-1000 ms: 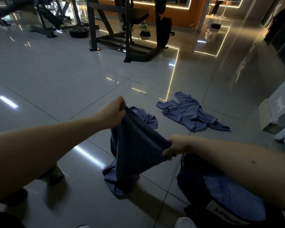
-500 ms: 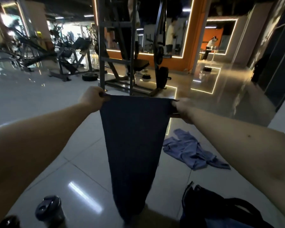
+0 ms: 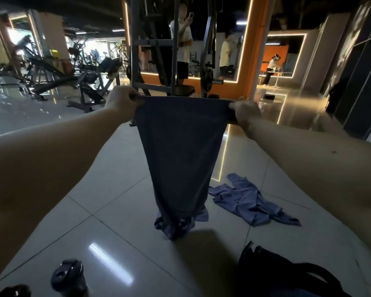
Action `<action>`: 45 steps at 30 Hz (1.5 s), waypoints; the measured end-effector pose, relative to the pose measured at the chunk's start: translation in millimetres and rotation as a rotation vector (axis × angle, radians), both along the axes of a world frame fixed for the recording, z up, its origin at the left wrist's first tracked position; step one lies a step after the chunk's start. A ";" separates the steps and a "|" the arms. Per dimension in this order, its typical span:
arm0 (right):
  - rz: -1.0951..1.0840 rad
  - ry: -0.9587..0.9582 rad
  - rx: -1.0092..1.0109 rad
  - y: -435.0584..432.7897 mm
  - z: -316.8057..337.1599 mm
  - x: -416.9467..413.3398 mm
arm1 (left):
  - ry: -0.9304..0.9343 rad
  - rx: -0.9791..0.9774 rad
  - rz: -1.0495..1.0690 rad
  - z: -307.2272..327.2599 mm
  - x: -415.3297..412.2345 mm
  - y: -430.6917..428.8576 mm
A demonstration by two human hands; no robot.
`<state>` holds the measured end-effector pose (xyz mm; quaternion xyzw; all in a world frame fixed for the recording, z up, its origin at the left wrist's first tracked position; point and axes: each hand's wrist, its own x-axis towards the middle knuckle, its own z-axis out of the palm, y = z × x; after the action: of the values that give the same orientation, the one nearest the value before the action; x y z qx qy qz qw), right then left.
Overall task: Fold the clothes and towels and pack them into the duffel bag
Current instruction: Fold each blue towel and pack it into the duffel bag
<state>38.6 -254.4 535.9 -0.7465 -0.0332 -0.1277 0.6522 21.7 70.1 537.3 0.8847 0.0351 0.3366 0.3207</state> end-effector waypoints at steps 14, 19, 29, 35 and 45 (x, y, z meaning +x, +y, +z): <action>0.387 0.468 -0.127 -47.9 -181.3 -39.8 | 0.829 0.287 -0.519 -162.0 -80.9 19.2; 0.600 0.657 -0.413 -52.6 -247.4 -74.0 | 1.183 0.154 -0.705 -267.5 -115.7 13.2; 0.820 1.124 -0.539 -56.2 -347.4 -93.0 | 1.546 0.207 -0.829 -363.0 -125.8 3.1; 0.698 1.003 -0.602 -38.4 -395.5 -59.4 | 1.428 0.227 -0.778 -407.7 -79.6 10.9; 0.400 0.751 -0.692 -19.0 -491.9 62.7 | 1.135 0.211 -0.498 -477.6 27.1 33.3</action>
<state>101.3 -273.4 44.0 -0.8909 0.0205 0.2923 0.3469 48.8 103.5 59.7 0.9341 -0.0406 -0.2686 0.2316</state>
